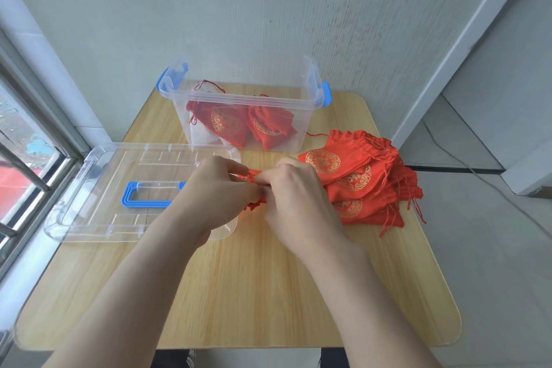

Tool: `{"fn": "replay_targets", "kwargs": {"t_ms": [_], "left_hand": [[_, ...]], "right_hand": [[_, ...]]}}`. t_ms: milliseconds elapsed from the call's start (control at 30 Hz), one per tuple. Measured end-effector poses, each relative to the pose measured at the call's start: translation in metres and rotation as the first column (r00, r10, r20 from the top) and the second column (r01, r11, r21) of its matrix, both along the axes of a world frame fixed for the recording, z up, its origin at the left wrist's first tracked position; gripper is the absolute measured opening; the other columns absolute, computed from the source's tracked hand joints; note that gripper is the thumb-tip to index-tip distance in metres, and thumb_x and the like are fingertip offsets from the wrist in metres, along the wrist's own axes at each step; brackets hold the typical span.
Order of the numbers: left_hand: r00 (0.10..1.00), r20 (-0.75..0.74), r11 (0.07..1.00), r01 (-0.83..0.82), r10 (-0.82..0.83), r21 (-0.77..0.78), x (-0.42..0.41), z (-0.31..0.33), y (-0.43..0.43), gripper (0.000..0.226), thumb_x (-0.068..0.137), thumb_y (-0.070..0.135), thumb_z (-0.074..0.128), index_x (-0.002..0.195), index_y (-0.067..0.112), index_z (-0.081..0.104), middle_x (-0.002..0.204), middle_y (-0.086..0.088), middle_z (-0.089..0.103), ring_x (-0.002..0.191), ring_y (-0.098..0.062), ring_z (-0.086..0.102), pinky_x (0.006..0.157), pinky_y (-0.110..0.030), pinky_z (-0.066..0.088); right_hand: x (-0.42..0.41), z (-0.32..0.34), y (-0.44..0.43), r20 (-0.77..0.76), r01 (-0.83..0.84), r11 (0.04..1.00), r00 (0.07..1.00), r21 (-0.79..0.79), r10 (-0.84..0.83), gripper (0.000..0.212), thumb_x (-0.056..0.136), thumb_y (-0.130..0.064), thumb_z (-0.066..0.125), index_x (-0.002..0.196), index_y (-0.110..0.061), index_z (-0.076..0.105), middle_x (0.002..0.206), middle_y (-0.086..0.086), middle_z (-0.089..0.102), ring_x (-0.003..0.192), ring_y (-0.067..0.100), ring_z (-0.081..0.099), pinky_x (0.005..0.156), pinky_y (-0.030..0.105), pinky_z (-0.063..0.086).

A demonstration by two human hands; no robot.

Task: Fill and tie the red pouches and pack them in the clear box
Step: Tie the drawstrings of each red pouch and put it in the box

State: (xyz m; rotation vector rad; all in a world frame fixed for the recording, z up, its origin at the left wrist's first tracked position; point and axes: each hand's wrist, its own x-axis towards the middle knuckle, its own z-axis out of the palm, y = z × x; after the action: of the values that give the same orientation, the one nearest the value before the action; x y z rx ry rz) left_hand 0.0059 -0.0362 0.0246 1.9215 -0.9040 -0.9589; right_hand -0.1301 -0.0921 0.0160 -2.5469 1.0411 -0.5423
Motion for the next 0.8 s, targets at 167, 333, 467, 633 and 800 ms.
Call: {"fn": "replay_targets", "kwargs": {"t_ms": [167, 333, 467, 633, 800], "left_hand": [[0.988, 0.145, 0.996, -0.038, 0.050, -0.081, -0.005, -0.003, 0.000, 0.030, 0.079, 0.020, 0.081, 0.109, 0.024, 0.077, 0.078, 0.008, 0.077, 0.082, -0.009, 0.074, 0.082, -0.036, 0.062], [0.961, 0.222, 0.971, -0.117, 0.164, -0.209, -0.012, 0.000, 0.002, 0.026, 0.073, 0.012, 0.083, 0.094, 0.025, 0.077, 0.081, 0.008, 0.077, 0.073, -0.001, 0.074, 0.075, -0.026, 0.059], [0.972, 0.172, 0.961, -0.116, 0.163, -0.251, -0.007, 0.001, 0.002, 0.031, 0.075, 0.001, 0.087, 0.092, 0.023, 0.074, 0.085, 0.009, 0.079, 0.076, -0.001, 0.076, 0.079, -0.028, 0.062], [0.972, 0.189, 0.944, -0.072, 0.139, -0.323, -0.004, 0.003, 0.003, 0.026, 0.076, 0.003, 0.091, 0.084, 0.020, 0.074, 0.088, 0.010, 0.080, 0.082, -0.003, 0.077, 0.079, -0.034, 0.063], [0.980, 0.167, 0.946, -0.054, 0.112, -0.319, -0.004, 0.002, 0.002, 0.014, 0.081, 0.011, 0.090, 0.084, 0.021, 0.080, 0.079, 0.012, 0.080, 0.078, 0.001, 0.076, 0.076, -0.022, 0.062]], "right_hand": [[0.002, -0.003, -0.004, 0.141, 0.084, 0.985, 0.984, 0.152, -0.106, 0.021, 0.093, -0.005, 0.064, 0.092, -0.017, 0.081, 0.089, 0.000, 0.074, 0.088, 0.020, 0.065, 0.078, 0.036, 0.050], [0.002, -0.004, -0.006, 0.217, 0.117, 0.955, 0.960, 0.272, -0.179, 0.018, 0.094, -0.009, 0.067, 0.088, -0.017, 0.081, 0.081, -0.010, 0.076, 0.077, 0.010, 0.067, 0.068, 0.025, 0.049], [0.000, -0.008, -0.010, 0.267, 0.098, 0.862, 0.928, 0.497, -0.259, 0.013, 0.099, -0.020, 0.071, 0.091, -0.023, 0.081, 0.075, -0.014, 0.072, 0.068, -0.003, 0.062, 0.060, 0.012, 0.043], [-0.001, -0.008, -0.013, 0.397, -0.181, 0.431, 0.777, 0.884, -0.488, 0.012, 0.101, -0.017, 0.072, 0.092, -0.014, 0.080, 0.068, -0.007, 0.048, 0.057, 0.008, 0.041, 0.058, 0.025, 0.035], [-0.001, -0.002, -0.015, 0.430, -0.357, 0.243, 0.684, 0.902, -0.590, 0.006, 0.102, -0.005, 0.067, 0.100, -0.003, 0.072, 0.071, -0.003, 0.049, 0.057, 0.008, 0.032, 0.049, 0.021, 0.026]]}}
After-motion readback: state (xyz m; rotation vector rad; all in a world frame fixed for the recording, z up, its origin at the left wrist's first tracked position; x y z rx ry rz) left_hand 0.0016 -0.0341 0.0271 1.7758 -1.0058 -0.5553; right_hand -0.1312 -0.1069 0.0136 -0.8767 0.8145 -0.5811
